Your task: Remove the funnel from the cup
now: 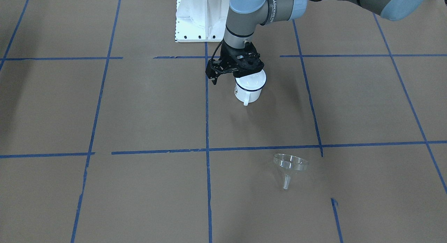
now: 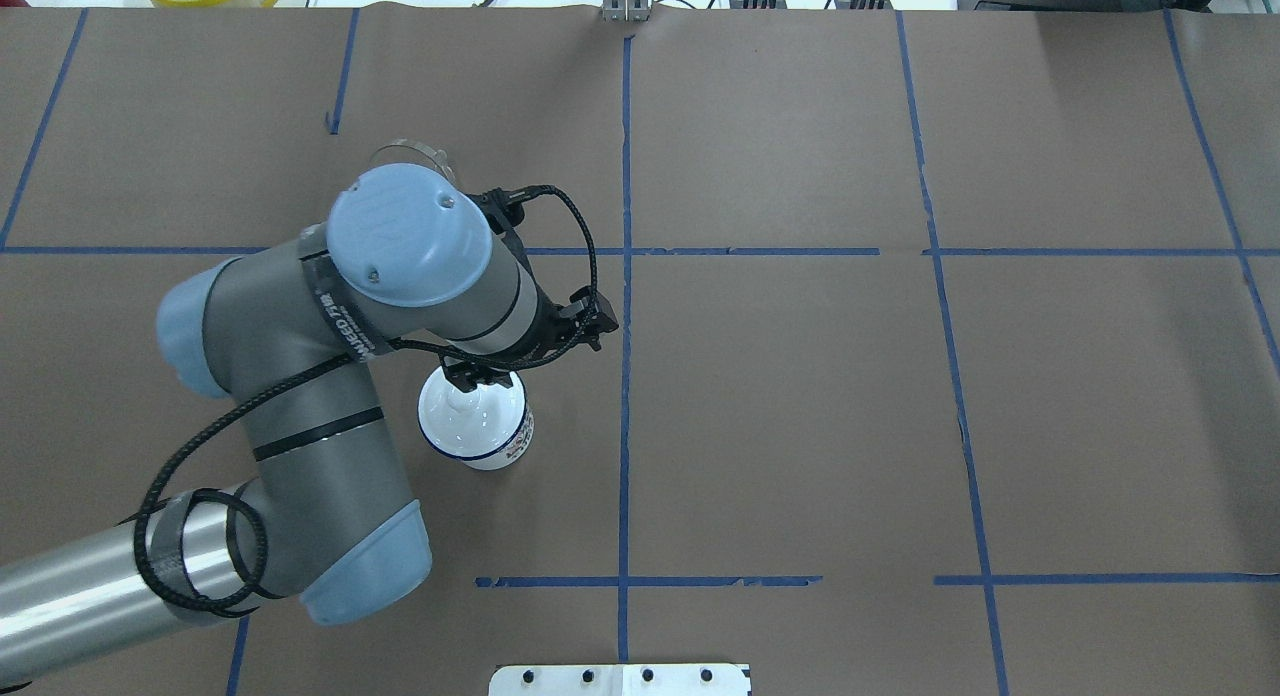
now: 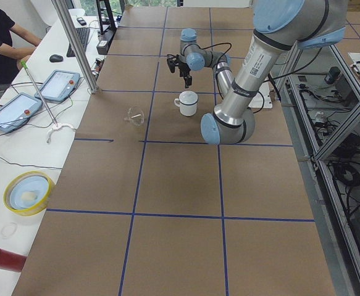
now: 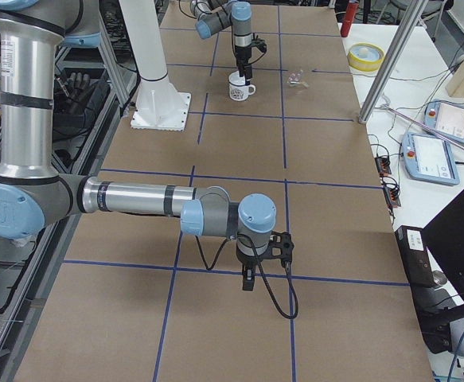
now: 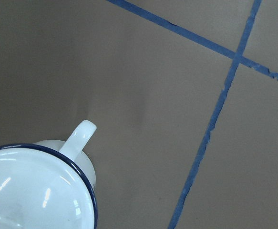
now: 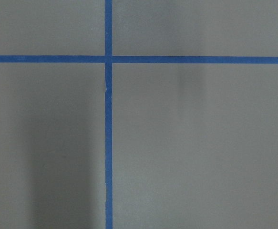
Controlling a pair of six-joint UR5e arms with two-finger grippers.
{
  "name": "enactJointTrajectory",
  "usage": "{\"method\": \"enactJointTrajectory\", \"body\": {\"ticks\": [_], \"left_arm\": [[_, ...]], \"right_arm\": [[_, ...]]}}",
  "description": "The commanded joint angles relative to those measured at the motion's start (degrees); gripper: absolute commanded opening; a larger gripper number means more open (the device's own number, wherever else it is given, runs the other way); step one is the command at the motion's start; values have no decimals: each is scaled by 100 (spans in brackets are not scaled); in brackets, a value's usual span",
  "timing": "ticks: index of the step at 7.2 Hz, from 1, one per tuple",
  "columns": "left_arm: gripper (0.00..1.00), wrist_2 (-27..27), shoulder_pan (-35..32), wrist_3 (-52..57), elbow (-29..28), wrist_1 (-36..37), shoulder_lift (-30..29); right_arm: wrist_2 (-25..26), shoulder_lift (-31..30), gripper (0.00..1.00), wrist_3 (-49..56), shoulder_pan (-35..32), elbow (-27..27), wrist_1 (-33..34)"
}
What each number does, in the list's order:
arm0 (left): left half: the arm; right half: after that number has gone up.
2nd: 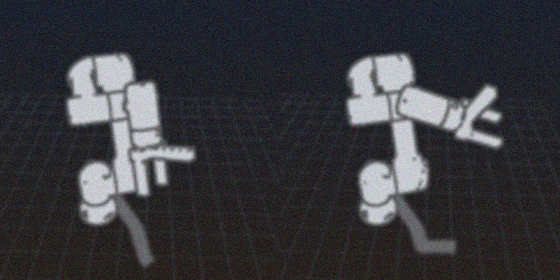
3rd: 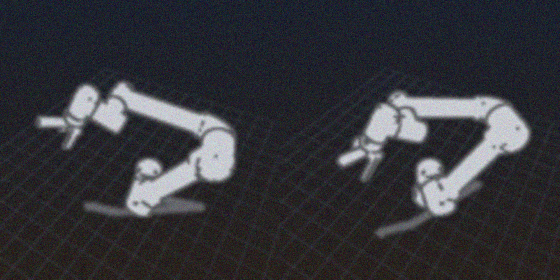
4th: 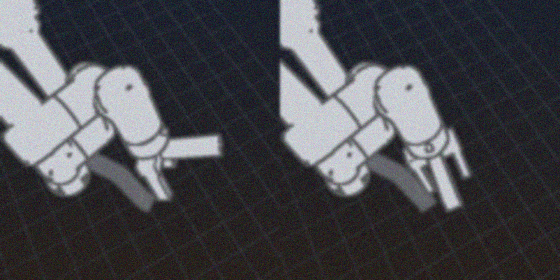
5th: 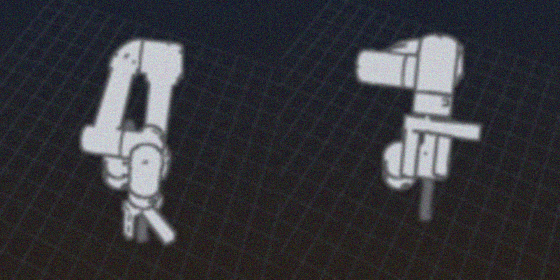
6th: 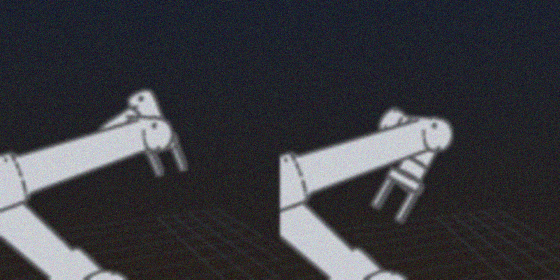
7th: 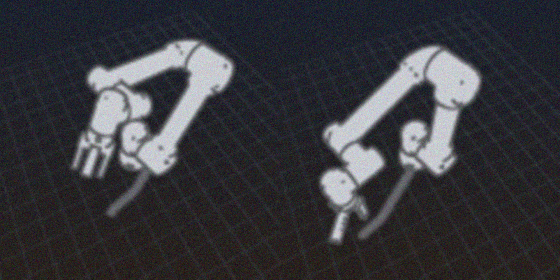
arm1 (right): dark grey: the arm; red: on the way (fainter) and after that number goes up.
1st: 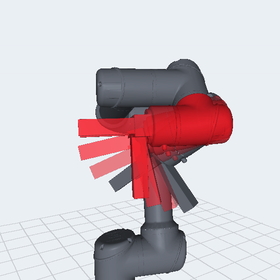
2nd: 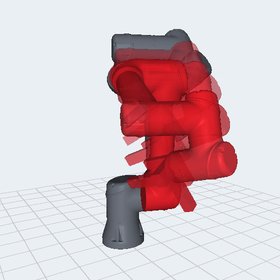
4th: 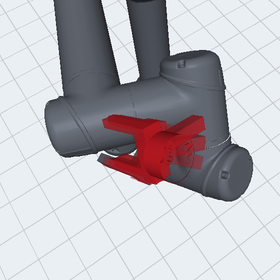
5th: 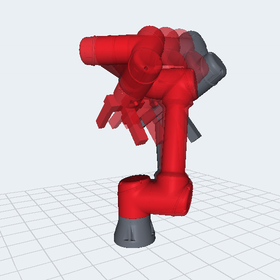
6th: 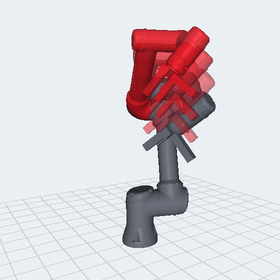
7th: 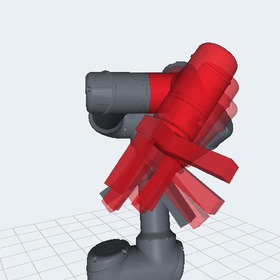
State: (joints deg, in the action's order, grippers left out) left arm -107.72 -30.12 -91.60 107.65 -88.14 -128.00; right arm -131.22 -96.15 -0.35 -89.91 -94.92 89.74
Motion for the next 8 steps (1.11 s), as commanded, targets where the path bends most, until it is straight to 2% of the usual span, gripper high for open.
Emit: {"method": "enactJointTrajectory", "body": {"ticks": [1, 2, 4, 5, 6, 8], "left_arm": [[100, 14, -588, 1520, 519, -2, 371], [100, 14, -878, 2514, 529, -263, 746], [100, -30, -1738, 3634, 319, -423, 1082], [100, -422, -2273, 3927, -161, -432, 1223], [100, -565, -2714, 4348, -444, -624, 1547], [100, -1317, -3986, 6844, -744, -819, 2372]], "right_arm": [[0, 0, 100, 0, 0, 0, 0], [0, 0, 100, 0, 0, 0, 0], [0, 0, 100, 0, 0, 0, 0], [0, 0, 100, 0, 0, 0, 0], [0, 0, 100, 0, 0, 0, 0], [0, 0, 100, 0, 0, 0, 0]]}}
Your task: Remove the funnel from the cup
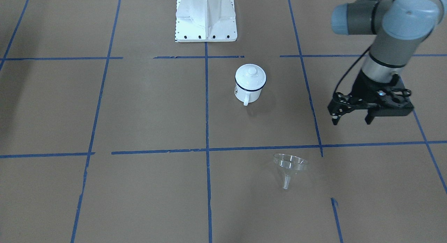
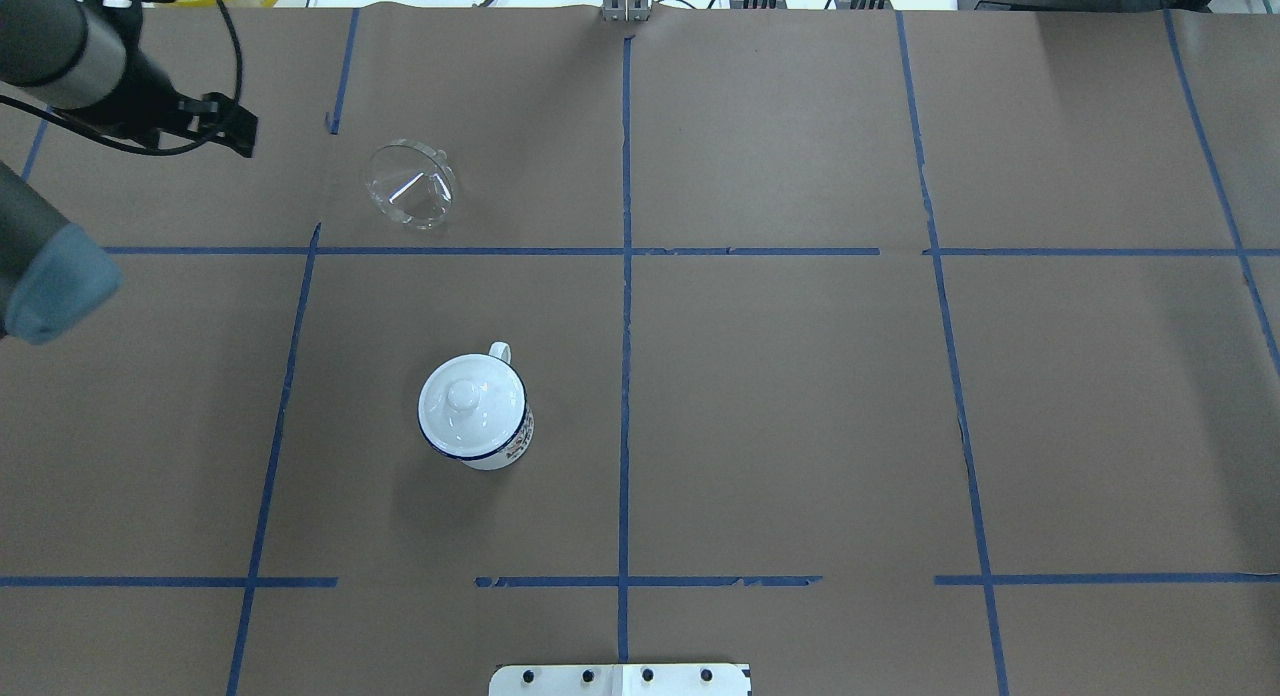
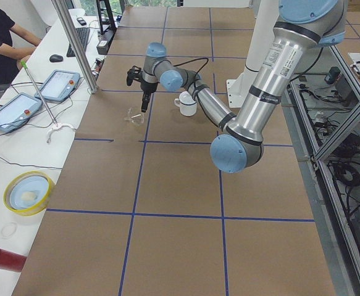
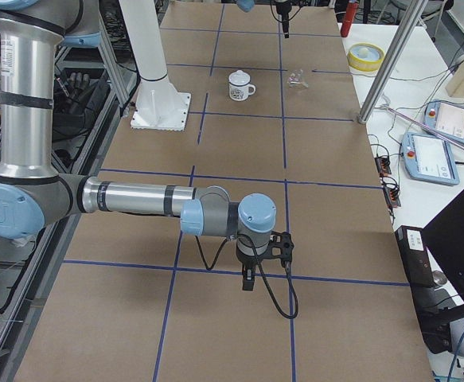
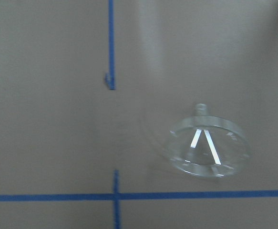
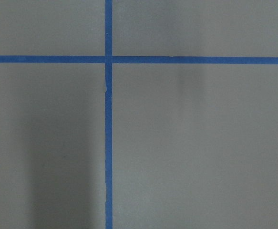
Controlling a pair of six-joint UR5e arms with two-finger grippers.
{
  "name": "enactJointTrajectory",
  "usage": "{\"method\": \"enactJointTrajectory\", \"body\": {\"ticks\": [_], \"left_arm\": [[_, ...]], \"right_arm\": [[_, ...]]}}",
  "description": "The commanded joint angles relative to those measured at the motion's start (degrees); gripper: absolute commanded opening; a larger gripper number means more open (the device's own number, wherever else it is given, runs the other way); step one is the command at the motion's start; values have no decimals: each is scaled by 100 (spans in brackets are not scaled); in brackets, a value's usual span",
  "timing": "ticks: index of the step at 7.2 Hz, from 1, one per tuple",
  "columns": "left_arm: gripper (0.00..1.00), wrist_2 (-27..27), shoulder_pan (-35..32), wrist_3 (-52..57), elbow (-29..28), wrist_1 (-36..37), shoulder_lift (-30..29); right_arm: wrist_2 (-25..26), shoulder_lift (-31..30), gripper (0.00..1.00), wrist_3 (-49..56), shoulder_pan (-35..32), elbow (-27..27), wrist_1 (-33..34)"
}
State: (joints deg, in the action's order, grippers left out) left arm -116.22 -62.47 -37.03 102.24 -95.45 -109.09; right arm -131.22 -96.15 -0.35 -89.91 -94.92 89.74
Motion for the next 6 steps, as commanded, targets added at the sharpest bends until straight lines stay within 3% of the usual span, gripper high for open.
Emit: {"method": "enactJointTrajectory", "body": {"ticks": [1, 3, 6], "left_arm": [[100, -854, -1367, 2523, -457, -88, 877], [100, -1339, -2527, 4413, -1141, -97, 1327], [100, -1692, -2831, 4864, -1400, -9, 1593]], "right_arm": [[0, 0, 100, 0, 0, 0, 0], [0, 0, 100, 0, 0, 0, 0], [0, 0, 100, 0, 0, 0, 0]]}}
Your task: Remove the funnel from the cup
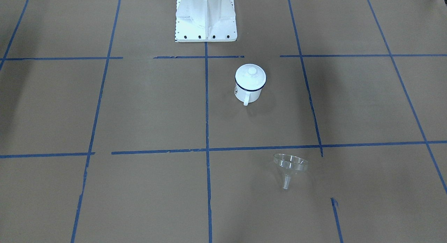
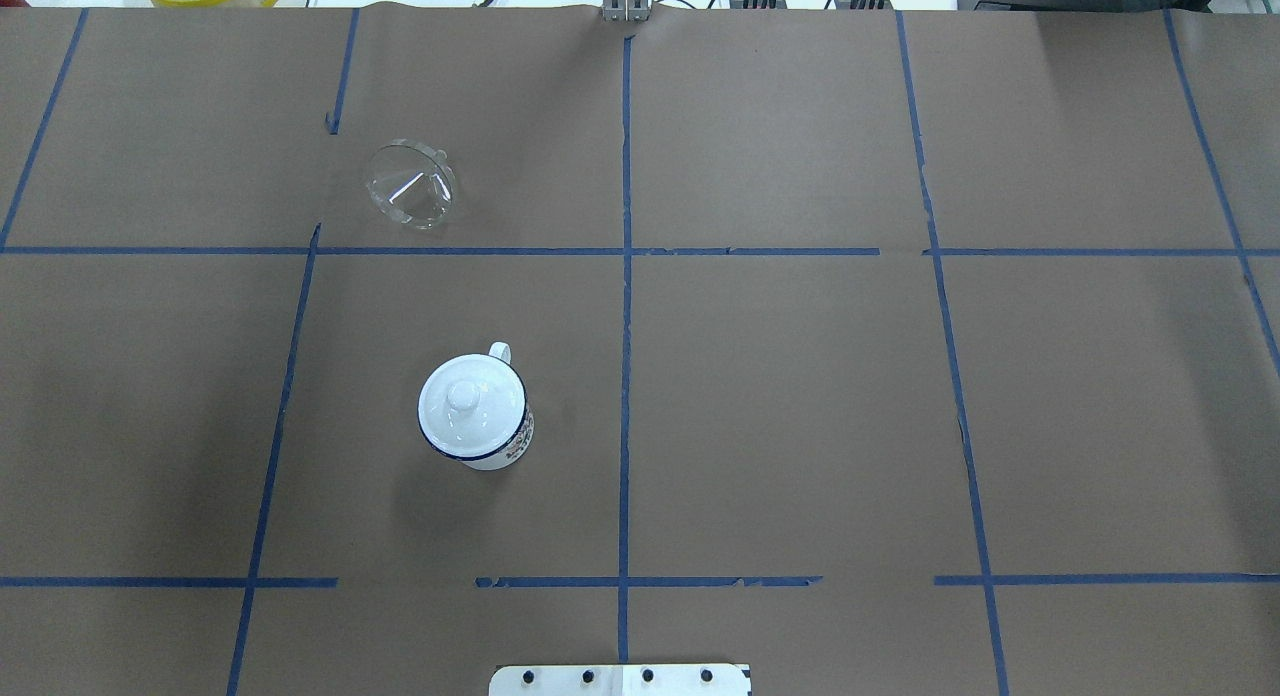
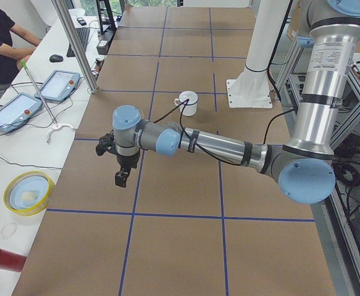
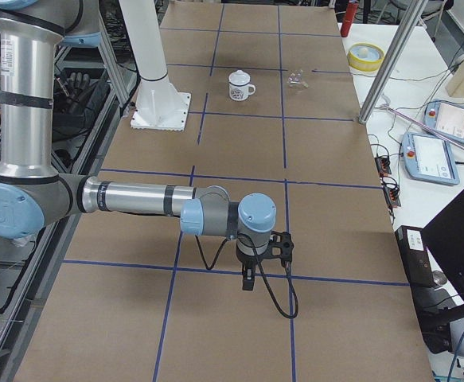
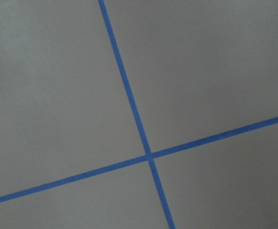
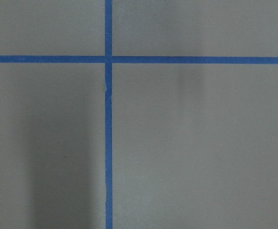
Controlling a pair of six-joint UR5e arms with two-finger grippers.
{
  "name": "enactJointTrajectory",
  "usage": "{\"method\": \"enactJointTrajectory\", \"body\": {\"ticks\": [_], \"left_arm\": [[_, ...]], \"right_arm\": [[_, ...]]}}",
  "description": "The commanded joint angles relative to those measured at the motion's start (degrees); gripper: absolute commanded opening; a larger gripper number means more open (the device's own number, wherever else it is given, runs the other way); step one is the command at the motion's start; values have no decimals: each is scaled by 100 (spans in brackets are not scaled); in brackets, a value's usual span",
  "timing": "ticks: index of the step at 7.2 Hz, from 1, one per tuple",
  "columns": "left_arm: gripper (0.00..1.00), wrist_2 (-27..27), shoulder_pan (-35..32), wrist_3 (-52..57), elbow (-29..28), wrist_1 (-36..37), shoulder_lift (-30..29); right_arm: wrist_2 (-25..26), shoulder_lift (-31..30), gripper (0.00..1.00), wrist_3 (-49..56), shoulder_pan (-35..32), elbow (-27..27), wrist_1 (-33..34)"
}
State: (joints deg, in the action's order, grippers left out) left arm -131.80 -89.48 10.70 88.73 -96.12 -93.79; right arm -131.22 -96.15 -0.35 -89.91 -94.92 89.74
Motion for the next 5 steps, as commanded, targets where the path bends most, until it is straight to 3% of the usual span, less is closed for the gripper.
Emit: {"method": "enactJointTrajectory", "body": {"ticks": [1, 5], "left_arm": [[100, -144, -131, 90, -49, 128, 80], [100, -144, -139, 90, -14, 322, 97]], "right_arm": [[0, 0, 100, 0, 0, 0, 0], [0, 0, 100, 0, 0, 0, 0]]}}
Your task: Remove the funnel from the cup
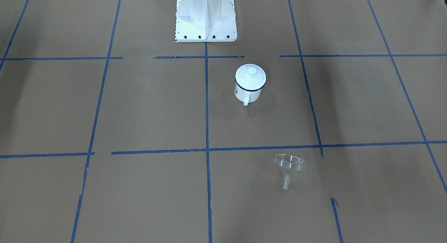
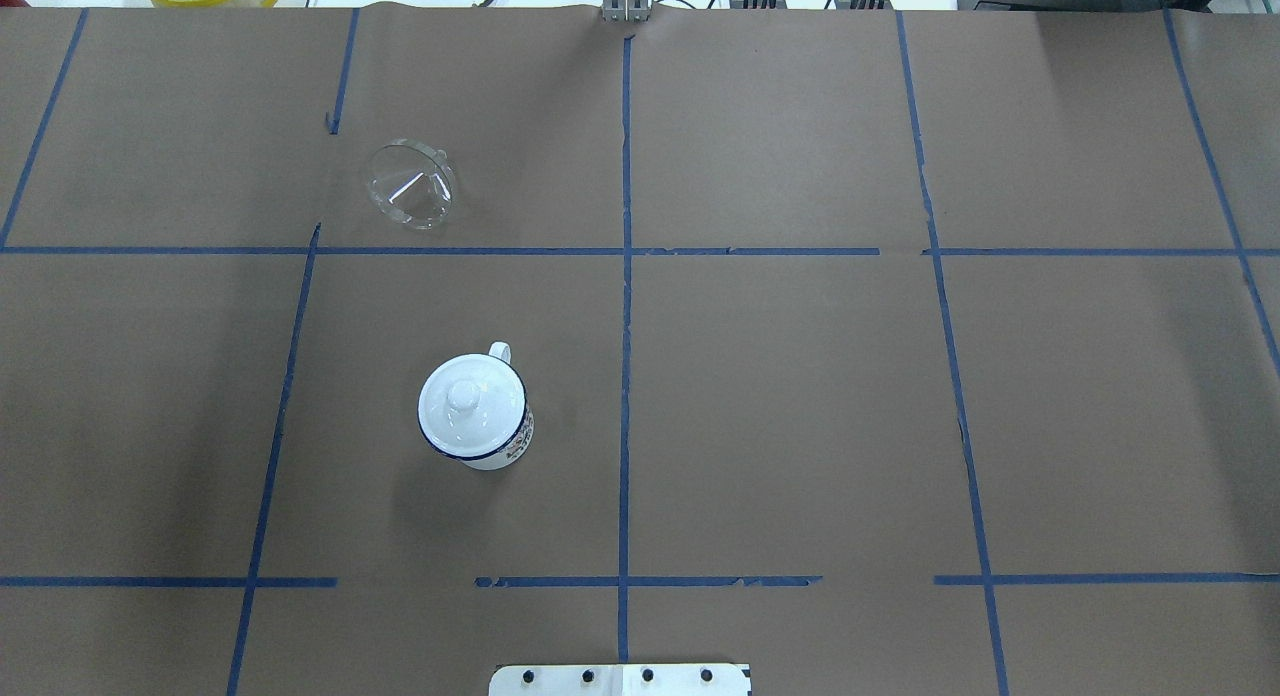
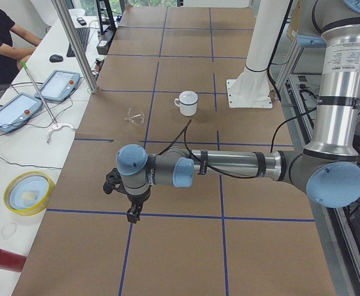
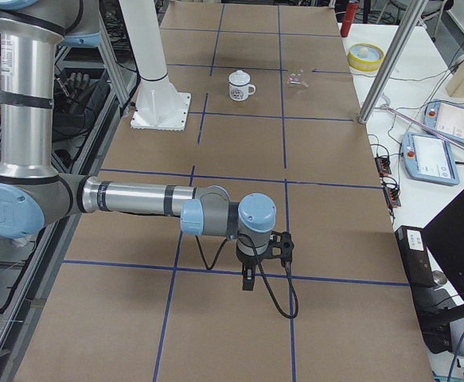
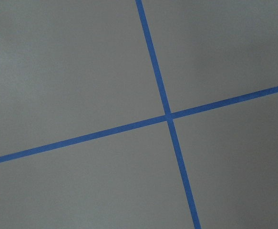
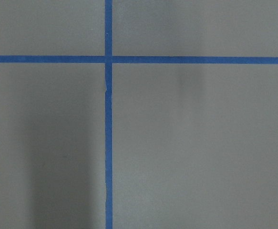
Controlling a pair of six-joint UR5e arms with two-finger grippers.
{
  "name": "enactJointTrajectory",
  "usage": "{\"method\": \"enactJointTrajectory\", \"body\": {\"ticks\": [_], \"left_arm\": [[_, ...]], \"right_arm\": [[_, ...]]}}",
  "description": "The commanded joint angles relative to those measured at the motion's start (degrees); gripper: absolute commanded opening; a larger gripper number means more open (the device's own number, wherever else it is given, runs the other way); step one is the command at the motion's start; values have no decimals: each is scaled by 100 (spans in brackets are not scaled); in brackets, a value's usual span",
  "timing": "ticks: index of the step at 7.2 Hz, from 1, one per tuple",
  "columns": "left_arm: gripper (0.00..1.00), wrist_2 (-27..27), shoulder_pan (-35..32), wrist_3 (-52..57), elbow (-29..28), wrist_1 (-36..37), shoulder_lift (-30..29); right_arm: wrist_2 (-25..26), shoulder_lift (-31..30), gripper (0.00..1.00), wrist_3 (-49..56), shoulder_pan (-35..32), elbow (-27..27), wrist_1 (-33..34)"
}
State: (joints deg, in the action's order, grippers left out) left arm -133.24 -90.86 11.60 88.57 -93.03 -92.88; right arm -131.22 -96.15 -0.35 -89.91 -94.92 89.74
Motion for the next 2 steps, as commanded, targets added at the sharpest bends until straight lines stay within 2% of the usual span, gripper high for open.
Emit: {"method": "enactJointTrajectory", "body": {"ticks": [1, 2], "left_arm": [[100, -1, -2, 0, 11, 13, 7], [100, -1, -2, 0, 20, 4, 7]], "right_arm": [[0, 0, 100, 0, 0, 0, 0], [0, 0, 100, 0, 0, 0, 0]]}}
